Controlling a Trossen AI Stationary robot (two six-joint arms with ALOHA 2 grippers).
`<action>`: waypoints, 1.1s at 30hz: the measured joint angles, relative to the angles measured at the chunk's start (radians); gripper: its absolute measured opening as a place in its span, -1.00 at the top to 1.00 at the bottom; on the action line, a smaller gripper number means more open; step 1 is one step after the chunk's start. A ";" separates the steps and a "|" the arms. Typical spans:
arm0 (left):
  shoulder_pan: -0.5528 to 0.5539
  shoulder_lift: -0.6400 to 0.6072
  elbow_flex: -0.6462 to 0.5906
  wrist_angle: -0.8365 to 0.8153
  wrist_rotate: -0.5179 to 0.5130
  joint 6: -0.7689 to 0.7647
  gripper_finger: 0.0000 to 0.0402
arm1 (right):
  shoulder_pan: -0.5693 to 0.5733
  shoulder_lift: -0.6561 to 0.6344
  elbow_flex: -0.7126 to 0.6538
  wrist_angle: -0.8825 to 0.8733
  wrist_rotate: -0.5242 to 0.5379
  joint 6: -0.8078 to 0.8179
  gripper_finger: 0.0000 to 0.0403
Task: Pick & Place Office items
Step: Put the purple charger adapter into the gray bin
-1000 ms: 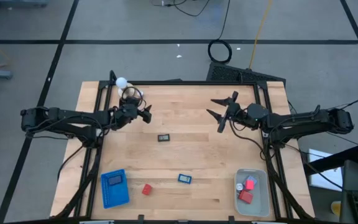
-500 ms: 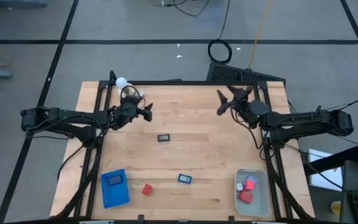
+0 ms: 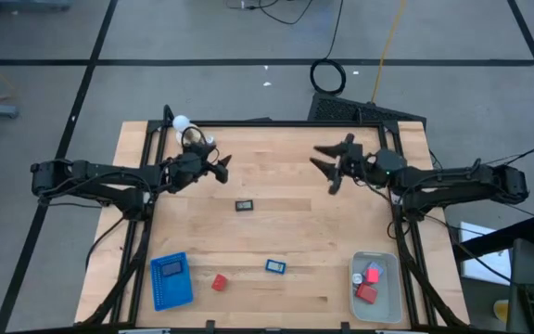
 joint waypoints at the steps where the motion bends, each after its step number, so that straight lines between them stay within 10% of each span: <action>1: 0.000 0.000 0.000 0.009 0.000 0.000 -0.66 | 0.000 -0.017 0.000 -0.019 -0.037 0.011 0.18; 12: 0.000 0.000 0.000 0.091 0.014 -0.067 -0.66 | 0.000 -0.415 -0.032 -0.427 -0.248 -0.077 0.60; 33: -0.004 0.000 0.000 0.090 0.023 -0.097 -0.66 | 0.000 -0.861 -0.508 -0.067 -0.326 0.002 0.64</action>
